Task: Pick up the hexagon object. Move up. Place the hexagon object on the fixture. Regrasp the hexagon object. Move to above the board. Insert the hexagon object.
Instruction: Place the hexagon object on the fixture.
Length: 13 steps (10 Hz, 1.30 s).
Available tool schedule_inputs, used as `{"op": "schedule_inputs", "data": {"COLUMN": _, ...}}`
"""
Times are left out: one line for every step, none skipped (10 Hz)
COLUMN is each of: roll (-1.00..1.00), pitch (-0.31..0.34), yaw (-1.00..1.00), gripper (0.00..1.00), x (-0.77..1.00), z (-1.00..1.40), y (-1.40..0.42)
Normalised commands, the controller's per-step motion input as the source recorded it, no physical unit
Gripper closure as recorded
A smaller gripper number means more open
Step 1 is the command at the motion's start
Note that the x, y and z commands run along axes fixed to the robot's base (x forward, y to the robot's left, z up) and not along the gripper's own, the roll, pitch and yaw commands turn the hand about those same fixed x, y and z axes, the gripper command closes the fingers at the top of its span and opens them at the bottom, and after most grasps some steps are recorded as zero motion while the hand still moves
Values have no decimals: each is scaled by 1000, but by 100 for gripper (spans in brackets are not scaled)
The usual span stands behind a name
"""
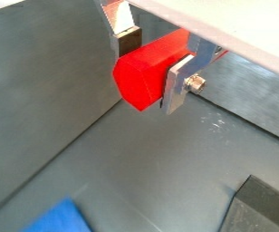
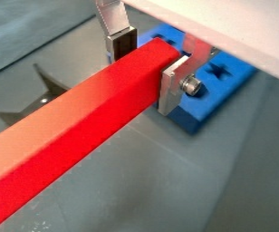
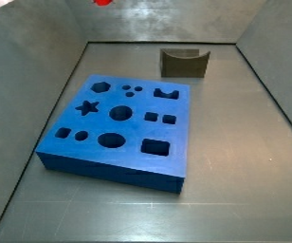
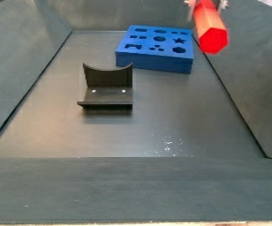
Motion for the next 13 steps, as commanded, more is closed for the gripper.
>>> {"op": "schedule_inputs", "data": {"roll": -7, "pitch": 195, "yaw": 729, "gripper": 100, "x": 1000, "z": 82, "y": -358}}
{"op": "schedule_inputs", "data": {"roll": -23, "pitch": 175, "yaw": 505, "gripper": 100, "x": 1000, "z": 74, "y": -331}}
{"op": "schedule_inputs", "data": {"roll": -31, "pitch": 154, "yaw": 319, "gripper": 100, "x": 1000, "z": 68, "y": -303}}
{"op": "schedule_inputs", "data": {"roll": -37, "pitch": 147, "yaw": 201, "gripper": 100, "x": 1000, "z": 63, "y": -277}}
{"op": "schedule_inputs", "data": {"roll": -39, "pitch": 141, "yaw": 102, "gripper": 100, "x": 1000, "z": 57, "y": -248}}
{"op": "schedule_inputs", "data": {"roll": -45, "pitch": 144, "yaw": 61, "gripper": 100, "x": 1000, "z": 52, "y": -226}}
{"op": "schedule_inputs", "data": {"roll": -51, "pitch": 155, "yaw": 42, "gripper": 100, "x": 1000, "z": 49, "y": -202}}
{"op": "schedule_inputs", "data": {"roll": -49, "pitch": 161, "yaw": 36, "gripper": 100, "x": 1000, "z": 46, "y": -185}}
{"op": "schedule_inputs", "data": {"roll": -46, "pitch": 158, "yaw": 34, "gripper": 100, "x": 1000, "z": 41, "y": -165}}
{"op": "schedule_inputs", "data": {"roll": -44, "pitch": 158, "yaw": 35, "gripper": 100, "x": 1000, "z": 35, "y": -149}}
{"op": "schedule_inputs", "data": {"roll": -1000, "pitch": 48, "yaw": -93, "gripper": 100, "x": 1000, "z": -133, "y": 183}}
{"op": "schedule_inputs", "data": {"roll": -1000, "pitch": 51, "yaw": -98, "gripper": 100, "x": 1000, "z": -142, "y": 214}}
{"op": "schedule_inputs", "data": {"roll": -1000, "pitch": 49, "yaw": -104, "gripper": 100, "x": 1000, "z": -124, "y": 192}}
